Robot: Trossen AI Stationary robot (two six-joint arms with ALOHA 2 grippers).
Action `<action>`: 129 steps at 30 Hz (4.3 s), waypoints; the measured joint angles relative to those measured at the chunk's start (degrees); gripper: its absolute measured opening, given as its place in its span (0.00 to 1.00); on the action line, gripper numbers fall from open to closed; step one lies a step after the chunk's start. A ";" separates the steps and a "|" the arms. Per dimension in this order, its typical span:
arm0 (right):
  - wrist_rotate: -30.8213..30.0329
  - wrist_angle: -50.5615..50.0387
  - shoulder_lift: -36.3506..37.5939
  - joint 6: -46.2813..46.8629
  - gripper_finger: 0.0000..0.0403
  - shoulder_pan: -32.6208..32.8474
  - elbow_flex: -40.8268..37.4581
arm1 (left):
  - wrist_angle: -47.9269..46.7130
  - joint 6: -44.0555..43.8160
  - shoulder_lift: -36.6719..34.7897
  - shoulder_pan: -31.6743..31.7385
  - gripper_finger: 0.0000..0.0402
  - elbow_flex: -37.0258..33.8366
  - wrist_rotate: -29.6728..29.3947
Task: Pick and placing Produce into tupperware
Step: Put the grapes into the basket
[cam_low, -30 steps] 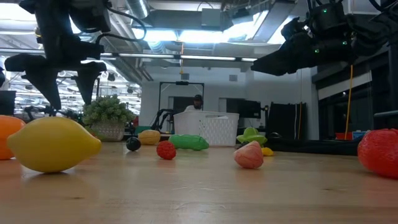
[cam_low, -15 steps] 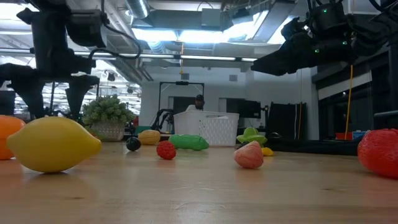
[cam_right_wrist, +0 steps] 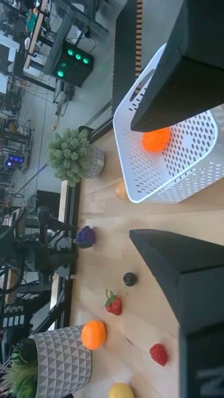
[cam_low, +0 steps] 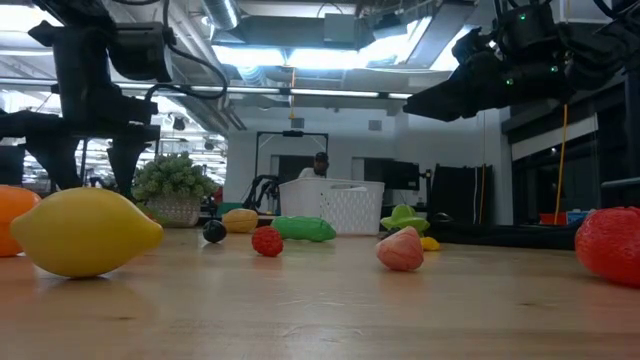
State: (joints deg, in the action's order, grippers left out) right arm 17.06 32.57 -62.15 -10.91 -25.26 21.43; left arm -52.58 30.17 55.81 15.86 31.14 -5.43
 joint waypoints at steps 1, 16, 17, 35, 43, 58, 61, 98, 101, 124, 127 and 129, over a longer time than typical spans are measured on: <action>0.00 0.04 0.00 0.00 0.67 -0.01 0.00 | 0.04 -0.01 0.00 0.00 0.86 0.00 0.00; 0.00 0.16 0.00 0.15 0.67 0.00 0.02 | 3.03 -1.40 0.00 0.00 0.86 0.00 0.42; 0.00 0.18 0.00 0.15 0.67 -0.02 0.02 | 2.97 -1.36 0.00 0.00 0.86 0.00 0.42; 0.02 0.18 0.00 -0.05 0.67 0.00 0.02 | 2.73 -1.09 2.90 -0.04 0.86 -0.02 -0.02; 0.09 0.18 0.00 -0.05 0.67 -0.02 0.02 | 2.69 -1.16 6.56 -0.04 0.86 -0.02 -1.01; 0.09 0.16 0.00 -0.05 0.67 0.00 0.02 | 5.02 -1.57 12.77 0.00 0.86 -0.04 -3.34; 0.09 0.16 0.00 0.00 0.67 0.00 0.02 | 5.58 -1.84 12.81 0.00 0.86 -0.04 -3.34; 0.09 0.14 0.00 0.18 0.67 0.00 0.02 | 4.20 -4.11 12.81 0.00 0.59 -0.04 -4.70; 0.09 0.14 0.00 0.19 0.67 0.00 0.02 | 4.20 -4.12 12.76 -0.02 0.55 -0.02 -4.79; 0.09 0.14 0.00 0.17 0.67 0.00 0.02 | 13.78 -8.85 12.81 -5.02 0.51 1.22 -4.40; 0.07 0.14 0.00 0.12 0.67 0.00 0.02 | 18.41 -12.14 12.81 -5.84 0.51 1.42 -3.34; 0.09 0.14 0.00 -0.09 0.67 -0.01 0.02 | 23.05 -15.59 12.71 -5.96 0.51 1.46 -0.74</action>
State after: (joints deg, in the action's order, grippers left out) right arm 17.14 32.71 -62.15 -11.01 -25.27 21.45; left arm -29.53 14.59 68.52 9.90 32.60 -6.17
